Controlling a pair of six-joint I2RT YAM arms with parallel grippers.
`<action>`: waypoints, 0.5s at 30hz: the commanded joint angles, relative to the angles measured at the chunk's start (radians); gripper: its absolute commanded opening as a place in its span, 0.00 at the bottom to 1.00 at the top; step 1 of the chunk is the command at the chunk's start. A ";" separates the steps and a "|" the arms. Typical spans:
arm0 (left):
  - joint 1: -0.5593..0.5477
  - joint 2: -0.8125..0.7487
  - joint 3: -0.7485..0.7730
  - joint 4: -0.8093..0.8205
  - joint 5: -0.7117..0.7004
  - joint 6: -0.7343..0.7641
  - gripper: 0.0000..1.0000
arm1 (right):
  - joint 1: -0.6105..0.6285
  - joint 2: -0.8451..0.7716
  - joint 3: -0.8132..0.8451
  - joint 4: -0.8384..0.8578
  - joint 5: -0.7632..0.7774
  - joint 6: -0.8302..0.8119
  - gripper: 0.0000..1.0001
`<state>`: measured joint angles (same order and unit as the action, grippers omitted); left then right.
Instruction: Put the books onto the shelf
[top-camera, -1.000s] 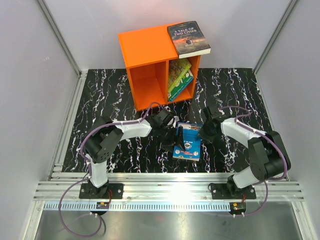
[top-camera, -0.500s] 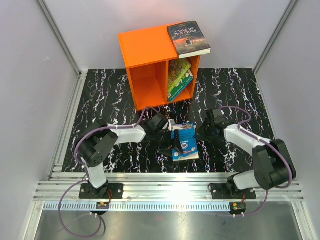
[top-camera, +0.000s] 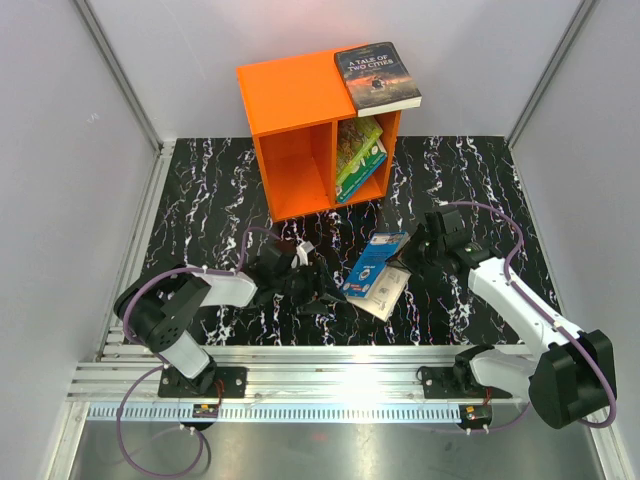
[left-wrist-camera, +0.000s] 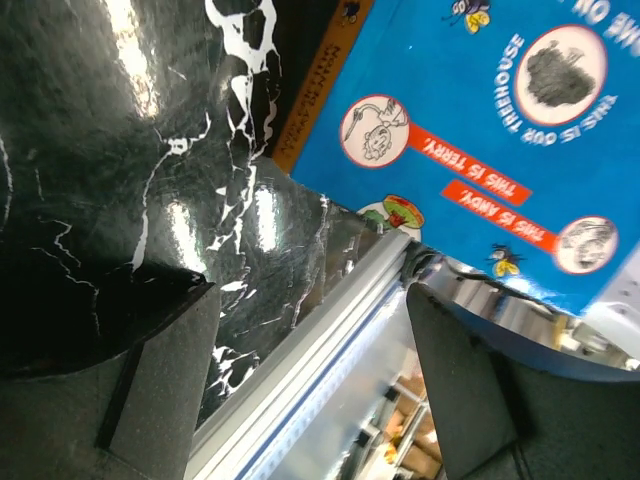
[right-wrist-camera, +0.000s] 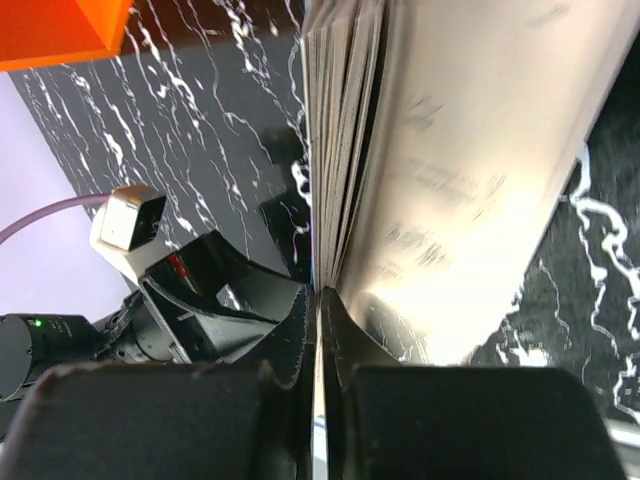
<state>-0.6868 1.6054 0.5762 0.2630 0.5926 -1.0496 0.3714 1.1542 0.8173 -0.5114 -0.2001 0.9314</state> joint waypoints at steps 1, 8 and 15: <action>0.035 -0.004 -0.047 0.322 0.049 -0.130 0.79 | 0.004 -0.042 0.040 -0.016 -0.055 0.040 0.00; 0.102 0.045 -0.015 0.420 0.101 -0.165 0.79 | 0.004 -0.082 0.068 -0.085 -0.047 0.012 0.00; 0.104 0.160 0.030 0.482 0.124 -0.190 0.79 | 0.004 -0.134 -0.015 -0.030 -0.064 0.059 0.00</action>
<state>-0.5800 1.7218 0.5674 0.6350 0.6777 -1.2247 0.3714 1.0710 0.8108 -0.6128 -0.2287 0.9531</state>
